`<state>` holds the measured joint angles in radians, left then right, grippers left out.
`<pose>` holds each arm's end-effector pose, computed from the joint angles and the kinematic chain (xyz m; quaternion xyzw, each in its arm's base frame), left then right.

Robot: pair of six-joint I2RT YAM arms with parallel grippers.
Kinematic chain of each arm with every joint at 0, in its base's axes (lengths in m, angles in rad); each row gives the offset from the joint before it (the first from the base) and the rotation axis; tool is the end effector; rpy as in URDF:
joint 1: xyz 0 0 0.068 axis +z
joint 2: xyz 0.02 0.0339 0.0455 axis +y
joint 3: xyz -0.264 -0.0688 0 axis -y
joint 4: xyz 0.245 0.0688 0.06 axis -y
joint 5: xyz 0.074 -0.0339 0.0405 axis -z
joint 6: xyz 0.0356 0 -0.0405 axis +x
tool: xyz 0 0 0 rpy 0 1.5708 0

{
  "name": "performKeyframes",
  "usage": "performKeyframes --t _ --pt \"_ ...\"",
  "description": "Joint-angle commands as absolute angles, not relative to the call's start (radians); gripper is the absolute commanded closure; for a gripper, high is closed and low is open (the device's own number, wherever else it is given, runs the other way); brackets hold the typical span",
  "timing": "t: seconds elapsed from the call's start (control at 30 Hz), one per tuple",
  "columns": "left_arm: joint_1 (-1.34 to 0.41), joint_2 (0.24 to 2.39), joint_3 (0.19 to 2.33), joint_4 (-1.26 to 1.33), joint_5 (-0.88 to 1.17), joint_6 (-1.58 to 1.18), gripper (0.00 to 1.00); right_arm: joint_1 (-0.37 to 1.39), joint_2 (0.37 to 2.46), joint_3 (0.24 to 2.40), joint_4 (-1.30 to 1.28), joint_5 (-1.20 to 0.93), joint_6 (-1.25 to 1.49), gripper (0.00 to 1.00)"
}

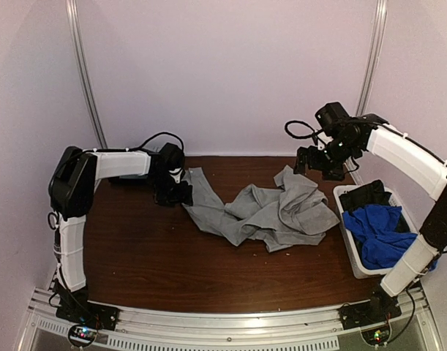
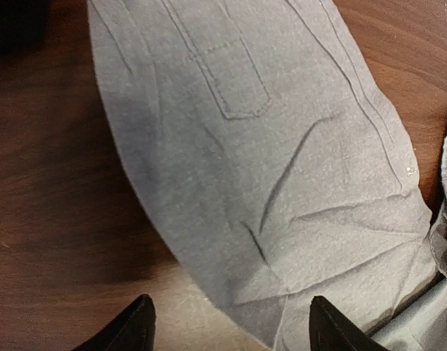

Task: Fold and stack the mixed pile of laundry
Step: Move the crumpled shirt to the center of the board.

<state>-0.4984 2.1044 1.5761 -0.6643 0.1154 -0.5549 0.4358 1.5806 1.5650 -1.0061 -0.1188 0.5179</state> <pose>0.3814 -0.2123 0.1675 -0.0169 0.9805 -0.1433 0.1338 0.2934 0.1413 0.3404 0.0234 0.9607 0.1750 0.2142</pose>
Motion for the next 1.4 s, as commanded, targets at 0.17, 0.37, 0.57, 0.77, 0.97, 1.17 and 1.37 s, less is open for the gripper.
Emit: performKeyframes --t 0.17,0.37,0.57,0.77,0.97,1.17,1.37 --pt "-0.524 2.200 1.656 -0.724 0.105 -0.608 0.57 0.416 1.508 1.499 -0.972 -0.217 0.482 0.00" --pt "-0.350 1.894 1.360 -0.692 0.036 -0.672 1.00 0.426 1.540 1.496 -0.883 -0.304 0.489 0.02" --pt "-0.113 1.483 1.134 -0.780 0.029 -0.592 1.00 0.475 1.659 1.585 -0.818 -0.393 0.489 0.05" --pt "-0.365 1.307 1.065 -0.719 0.375 -0.452 1.00 0.479 1.720 1.655 -0.788 -0.453 0.496 0.05" --pt "-0.885 1.328 1.319 -0.703 0.341 -0.306 1.00 0.441 1.672 1.575 -0.787 -0.465 0.482 0.04" --pt "-1.120 1.606 1.803 -0.814 0.297 -0.151 0.98 0.381 1.622 1.478 -0.751 -0.509 0.480 0.04" --pt "-1.089 1.637 1.833 -0.851 0.126 -0.142 0.34 0.377 1.636 1.475 -0.760 -0.520 0.455 0.05"
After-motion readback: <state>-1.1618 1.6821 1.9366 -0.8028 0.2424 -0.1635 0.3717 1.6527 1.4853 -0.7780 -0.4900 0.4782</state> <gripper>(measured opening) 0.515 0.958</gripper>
